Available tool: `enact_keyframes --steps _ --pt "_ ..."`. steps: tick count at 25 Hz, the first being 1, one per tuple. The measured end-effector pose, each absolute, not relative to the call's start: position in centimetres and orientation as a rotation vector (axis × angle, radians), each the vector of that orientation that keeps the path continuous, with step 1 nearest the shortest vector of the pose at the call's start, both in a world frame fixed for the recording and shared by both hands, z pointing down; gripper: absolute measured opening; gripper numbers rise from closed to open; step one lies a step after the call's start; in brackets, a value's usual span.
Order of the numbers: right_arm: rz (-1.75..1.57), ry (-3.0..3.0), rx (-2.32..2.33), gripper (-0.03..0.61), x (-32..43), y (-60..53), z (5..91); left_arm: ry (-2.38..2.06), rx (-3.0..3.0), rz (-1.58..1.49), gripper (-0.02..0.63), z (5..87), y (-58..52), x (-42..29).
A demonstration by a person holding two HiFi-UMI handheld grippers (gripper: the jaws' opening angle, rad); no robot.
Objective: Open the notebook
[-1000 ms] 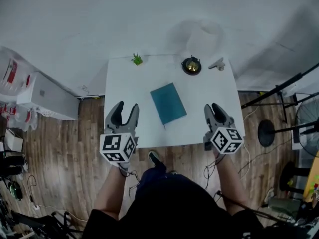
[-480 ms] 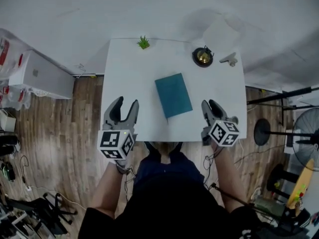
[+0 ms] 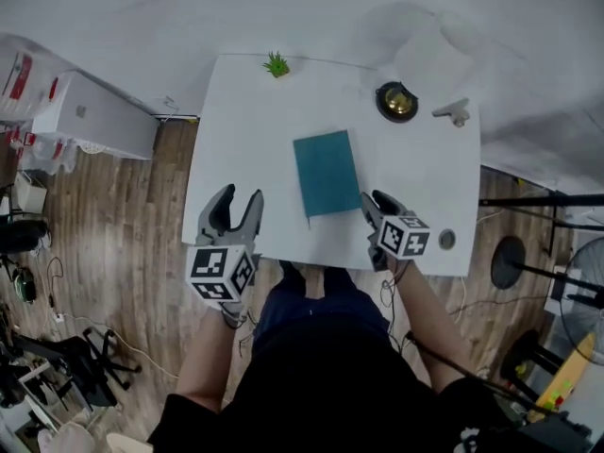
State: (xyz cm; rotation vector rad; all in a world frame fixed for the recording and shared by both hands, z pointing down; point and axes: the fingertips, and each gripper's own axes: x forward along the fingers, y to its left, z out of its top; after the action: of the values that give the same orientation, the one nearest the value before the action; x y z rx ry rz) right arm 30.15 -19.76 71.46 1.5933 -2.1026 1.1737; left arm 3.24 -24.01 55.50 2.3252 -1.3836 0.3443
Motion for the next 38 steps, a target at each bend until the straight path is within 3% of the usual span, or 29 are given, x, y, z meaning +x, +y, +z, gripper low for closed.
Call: enact_keyframes --steps 16,27,38 --pt "1.249 -2.132 1.171 0.148 28.2 -21.1 79.0 -1.567 2.104 0.355 0.212 58.2 -20.5 5.2" --pt "1.219 -2.073 1.248 0.039 28.3 -21.7 77.7 -1.509 2.121 0.349 0.206 58.4 -21.1 4.0" --pt "1.328 -2.109 1.339 0.02 27.2 -21.8 73.8 -1.411 2.212 0.337 0.196 56.8 -22.4 1.5"
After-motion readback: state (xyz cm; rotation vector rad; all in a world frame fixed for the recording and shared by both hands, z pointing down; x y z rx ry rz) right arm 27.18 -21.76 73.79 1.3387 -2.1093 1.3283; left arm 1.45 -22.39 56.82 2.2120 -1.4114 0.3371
